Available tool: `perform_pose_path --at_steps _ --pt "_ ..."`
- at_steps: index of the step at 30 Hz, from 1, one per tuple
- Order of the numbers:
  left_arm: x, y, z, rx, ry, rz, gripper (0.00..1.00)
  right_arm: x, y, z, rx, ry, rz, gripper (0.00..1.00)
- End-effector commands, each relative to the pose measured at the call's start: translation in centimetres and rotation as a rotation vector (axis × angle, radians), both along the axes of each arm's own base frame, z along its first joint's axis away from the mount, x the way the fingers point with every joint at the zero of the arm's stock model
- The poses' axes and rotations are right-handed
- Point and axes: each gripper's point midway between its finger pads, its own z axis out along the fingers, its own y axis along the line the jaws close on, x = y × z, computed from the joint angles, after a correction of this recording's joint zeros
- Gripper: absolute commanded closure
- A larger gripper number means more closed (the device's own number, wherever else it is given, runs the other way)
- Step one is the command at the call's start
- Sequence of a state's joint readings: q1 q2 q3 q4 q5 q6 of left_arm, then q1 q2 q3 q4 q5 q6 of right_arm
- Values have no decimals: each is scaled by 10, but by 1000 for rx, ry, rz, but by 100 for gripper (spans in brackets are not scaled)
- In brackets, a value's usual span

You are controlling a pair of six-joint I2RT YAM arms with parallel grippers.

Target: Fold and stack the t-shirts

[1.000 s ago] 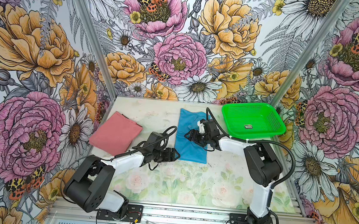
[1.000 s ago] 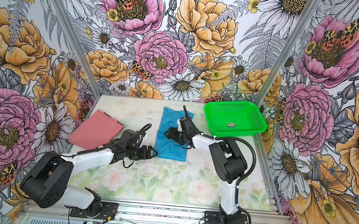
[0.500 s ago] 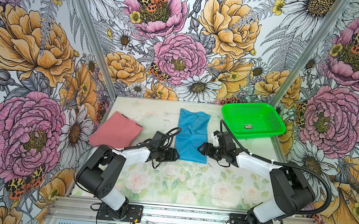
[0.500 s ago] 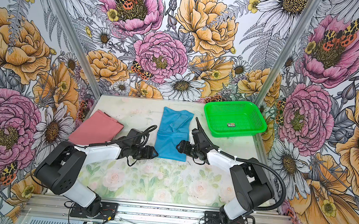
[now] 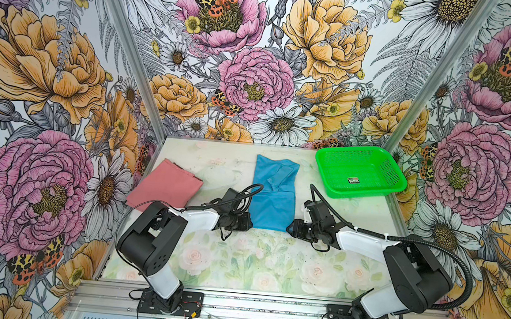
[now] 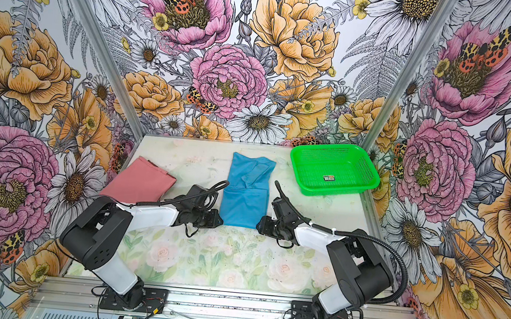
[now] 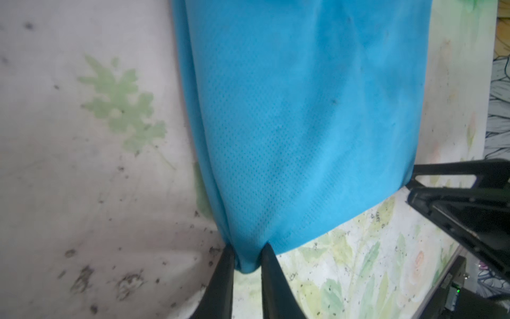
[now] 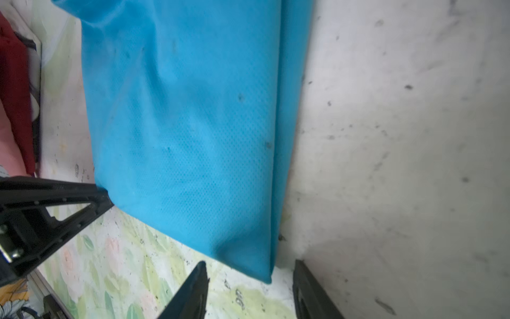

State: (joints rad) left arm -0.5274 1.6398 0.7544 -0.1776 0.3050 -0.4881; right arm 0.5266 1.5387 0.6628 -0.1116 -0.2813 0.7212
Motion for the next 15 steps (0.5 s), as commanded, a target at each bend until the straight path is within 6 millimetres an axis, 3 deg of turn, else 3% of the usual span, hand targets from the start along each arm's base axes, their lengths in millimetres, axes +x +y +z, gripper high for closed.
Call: perform_pose_path --at_steps 1,4,8,12,15 --pt "4 1 -4 26 -15 3 93 -6 -2 -16 -47 27 3 56" --pt "4 3 -4 33 -17 7 100 -8 -5 -21 -68 29 -1 71" --pt "1 12 -1 56 -30 43 100 -12 -11 -27 -95 35 -13 96" --pt "-11 20 2 64 -23 70 100 -25 -8 -27 -92 38 12 100" --pt "-31 17 2 84 -21 51 100 -40 1 -20 -69 23 66 100"
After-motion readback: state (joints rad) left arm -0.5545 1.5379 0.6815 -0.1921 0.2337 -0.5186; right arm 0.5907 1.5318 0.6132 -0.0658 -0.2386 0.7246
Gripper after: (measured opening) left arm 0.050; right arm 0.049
